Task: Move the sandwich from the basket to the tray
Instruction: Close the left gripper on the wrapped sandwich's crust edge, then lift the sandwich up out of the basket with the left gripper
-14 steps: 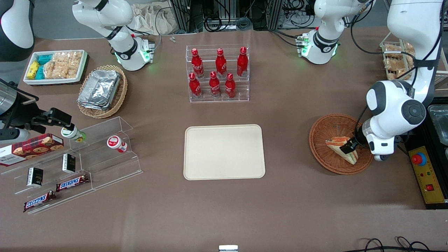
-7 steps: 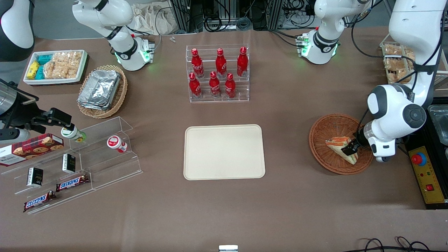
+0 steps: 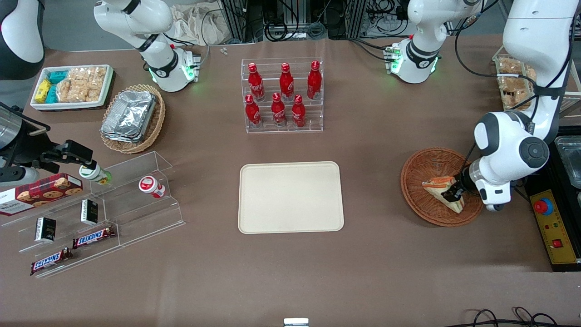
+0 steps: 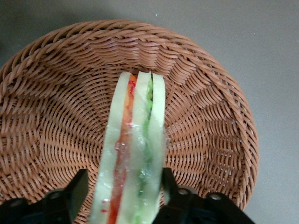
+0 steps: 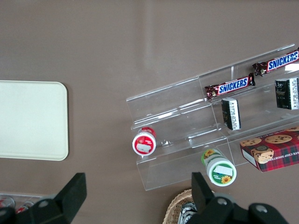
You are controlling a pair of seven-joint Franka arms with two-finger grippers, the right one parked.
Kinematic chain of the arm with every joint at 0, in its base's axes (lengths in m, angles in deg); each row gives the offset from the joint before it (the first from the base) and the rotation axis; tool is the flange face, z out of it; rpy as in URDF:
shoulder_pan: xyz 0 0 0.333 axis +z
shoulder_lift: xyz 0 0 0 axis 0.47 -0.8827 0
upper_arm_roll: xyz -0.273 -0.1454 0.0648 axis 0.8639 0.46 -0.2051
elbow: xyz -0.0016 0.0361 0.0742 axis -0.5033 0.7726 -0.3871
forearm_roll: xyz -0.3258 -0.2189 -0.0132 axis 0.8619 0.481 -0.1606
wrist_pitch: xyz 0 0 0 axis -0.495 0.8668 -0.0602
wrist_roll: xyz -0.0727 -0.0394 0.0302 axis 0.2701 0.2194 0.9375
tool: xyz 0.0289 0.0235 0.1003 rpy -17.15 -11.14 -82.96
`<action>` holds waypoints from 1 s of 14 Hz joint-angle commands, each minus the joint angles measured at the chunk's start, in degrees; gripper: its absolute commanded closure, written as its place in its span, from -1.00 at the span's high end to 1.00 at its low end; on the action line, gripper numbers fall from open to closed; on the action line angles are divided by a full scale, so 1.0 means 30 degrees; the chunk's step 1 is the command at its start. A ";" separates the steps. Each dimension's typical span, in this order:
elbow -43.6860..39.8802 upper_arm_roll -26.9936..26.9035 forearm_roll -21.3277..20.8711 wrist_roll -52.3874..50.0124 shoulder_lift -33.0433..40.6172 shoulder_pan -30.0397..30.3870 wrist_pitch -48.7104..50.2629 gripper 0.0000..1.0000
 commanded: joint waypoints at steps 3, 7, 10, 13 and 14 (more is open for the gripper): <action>-0.0316 0.0128 0.0160 -0.0011 0.0064 0.0027 -0.0013 -0.94; -0.1425 0.0128 0.0131 0.1102 0.1057 0.0174 0.2525 -0.91; -0.3794 0.0099 0.0160 0.2505 0.1936 0.0203 0.6769 -0.87; -0.7772 0.0099 0.0219 0.4087 0.2204 0.0320 1.2011 -0.86; -0.9122 0.0099 0.0190 0.4643 0.2145 0.0320 1.3508 -0.87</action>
